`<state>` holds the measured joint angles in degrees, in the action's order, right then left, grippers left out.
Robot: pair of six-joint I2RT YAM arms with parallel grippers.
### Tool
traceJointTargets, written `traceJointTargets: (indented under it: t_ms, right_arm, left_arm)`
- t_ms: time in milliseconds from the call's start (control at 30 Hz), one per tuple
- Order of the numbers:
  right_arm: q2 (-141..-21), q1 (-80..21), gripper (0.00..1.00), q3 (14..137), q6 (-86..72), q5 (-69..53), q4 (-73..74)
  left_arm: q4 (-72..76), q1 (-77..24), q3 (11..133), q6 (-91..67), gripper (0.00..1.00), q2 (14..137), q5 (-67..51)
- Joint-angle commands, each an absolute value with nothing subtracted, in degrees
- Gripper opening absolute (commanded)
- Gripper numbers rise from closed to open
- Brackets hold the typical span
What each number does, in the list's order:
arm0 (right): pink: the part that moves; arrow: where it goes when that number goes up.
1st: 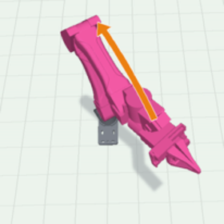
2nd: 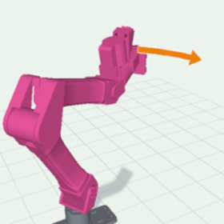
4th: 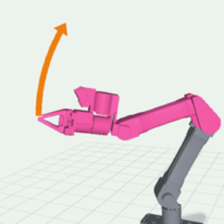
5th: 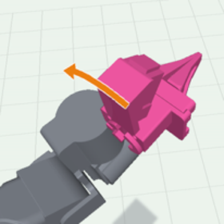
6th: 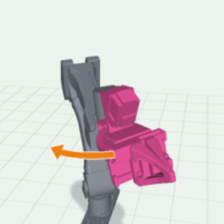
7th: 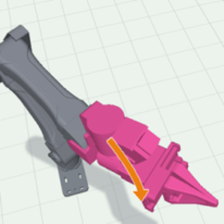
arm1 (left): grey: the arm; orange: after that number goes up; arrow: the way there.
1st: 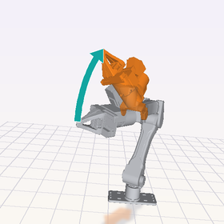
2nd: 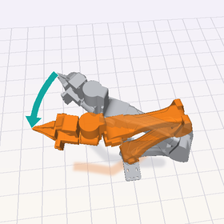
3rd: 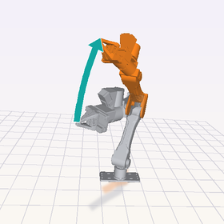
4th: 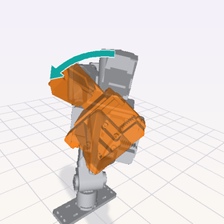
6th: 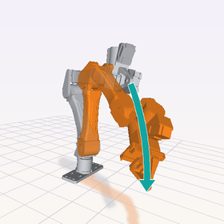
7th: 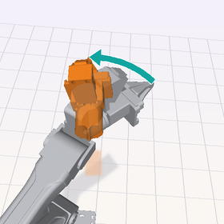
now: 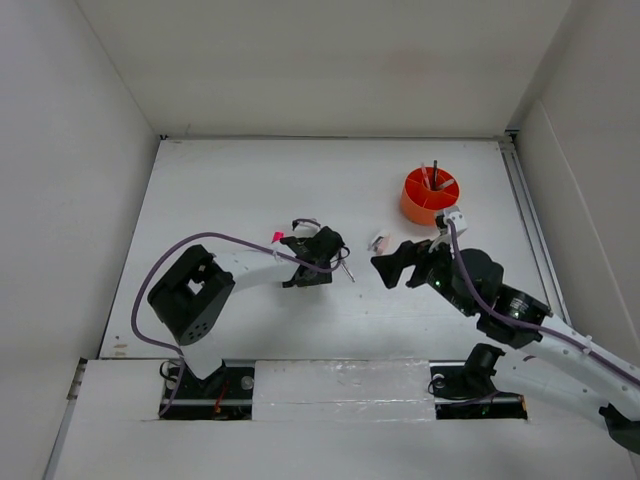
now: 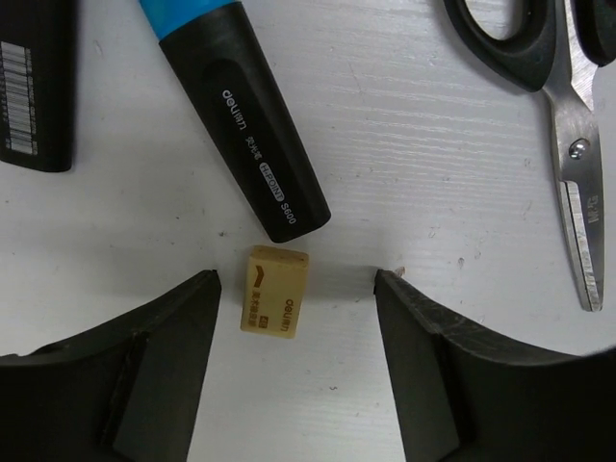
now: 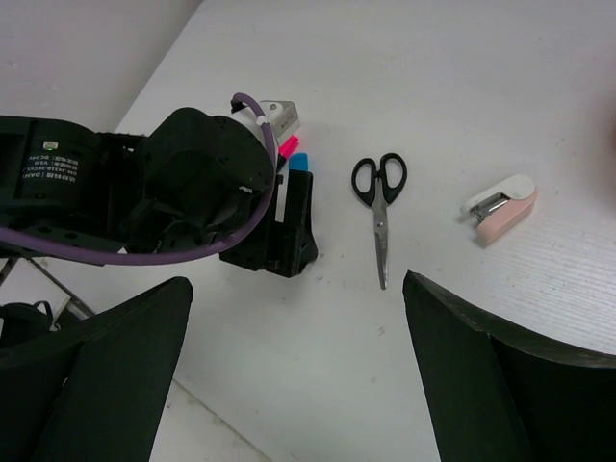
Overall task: Sort the stationery into containers
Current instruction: Pick up the stationery from the center of the board.
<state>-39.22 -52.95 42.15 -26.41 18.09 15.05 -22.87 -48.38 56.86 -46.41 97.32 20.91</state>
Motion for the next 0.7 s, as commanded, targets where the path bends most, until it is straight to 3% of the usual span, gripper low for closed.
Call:
traceJointTargets:
  t_ms: [0, 367, 533, 567, 667]
  right_arm:
    - [-37.9, -53.6, 0.96, 41.6, -27.6, 17.8, 14.1]
    - [-36.3, -54.7, 0.95, 41.6, -28.2, 18.4, 15.2]
    - [-36.3, -54.7, 0.94, 41.6, -28.7, 18.4, 15.2]
    - [-36.3, -54.7, 0.94, 41.6, -28.7, 18.4, 15.2]
    - [-36.3, -55.2, 0.94, 41.6, -28.7, 17.8, 15.2]
  left_arm:
    - [-24.7, -48.2, 57.1, -45.1, 0.59, 98.2, 20.7]
    - [-24.1, -48.2, 56.6, -45.1, 0.46, 99.9, 21.3]
    - [-24.1, -48.2, 56.1, -45.6, 0.23, 100.5, 21.3]
    - [-24.1, -48.2, 56.1, -45.6, 0.14, 100.5, 21.3]
    - [-23.6, -48.2, 55.5, -46.1, 0.04, 99.9, 20.7]
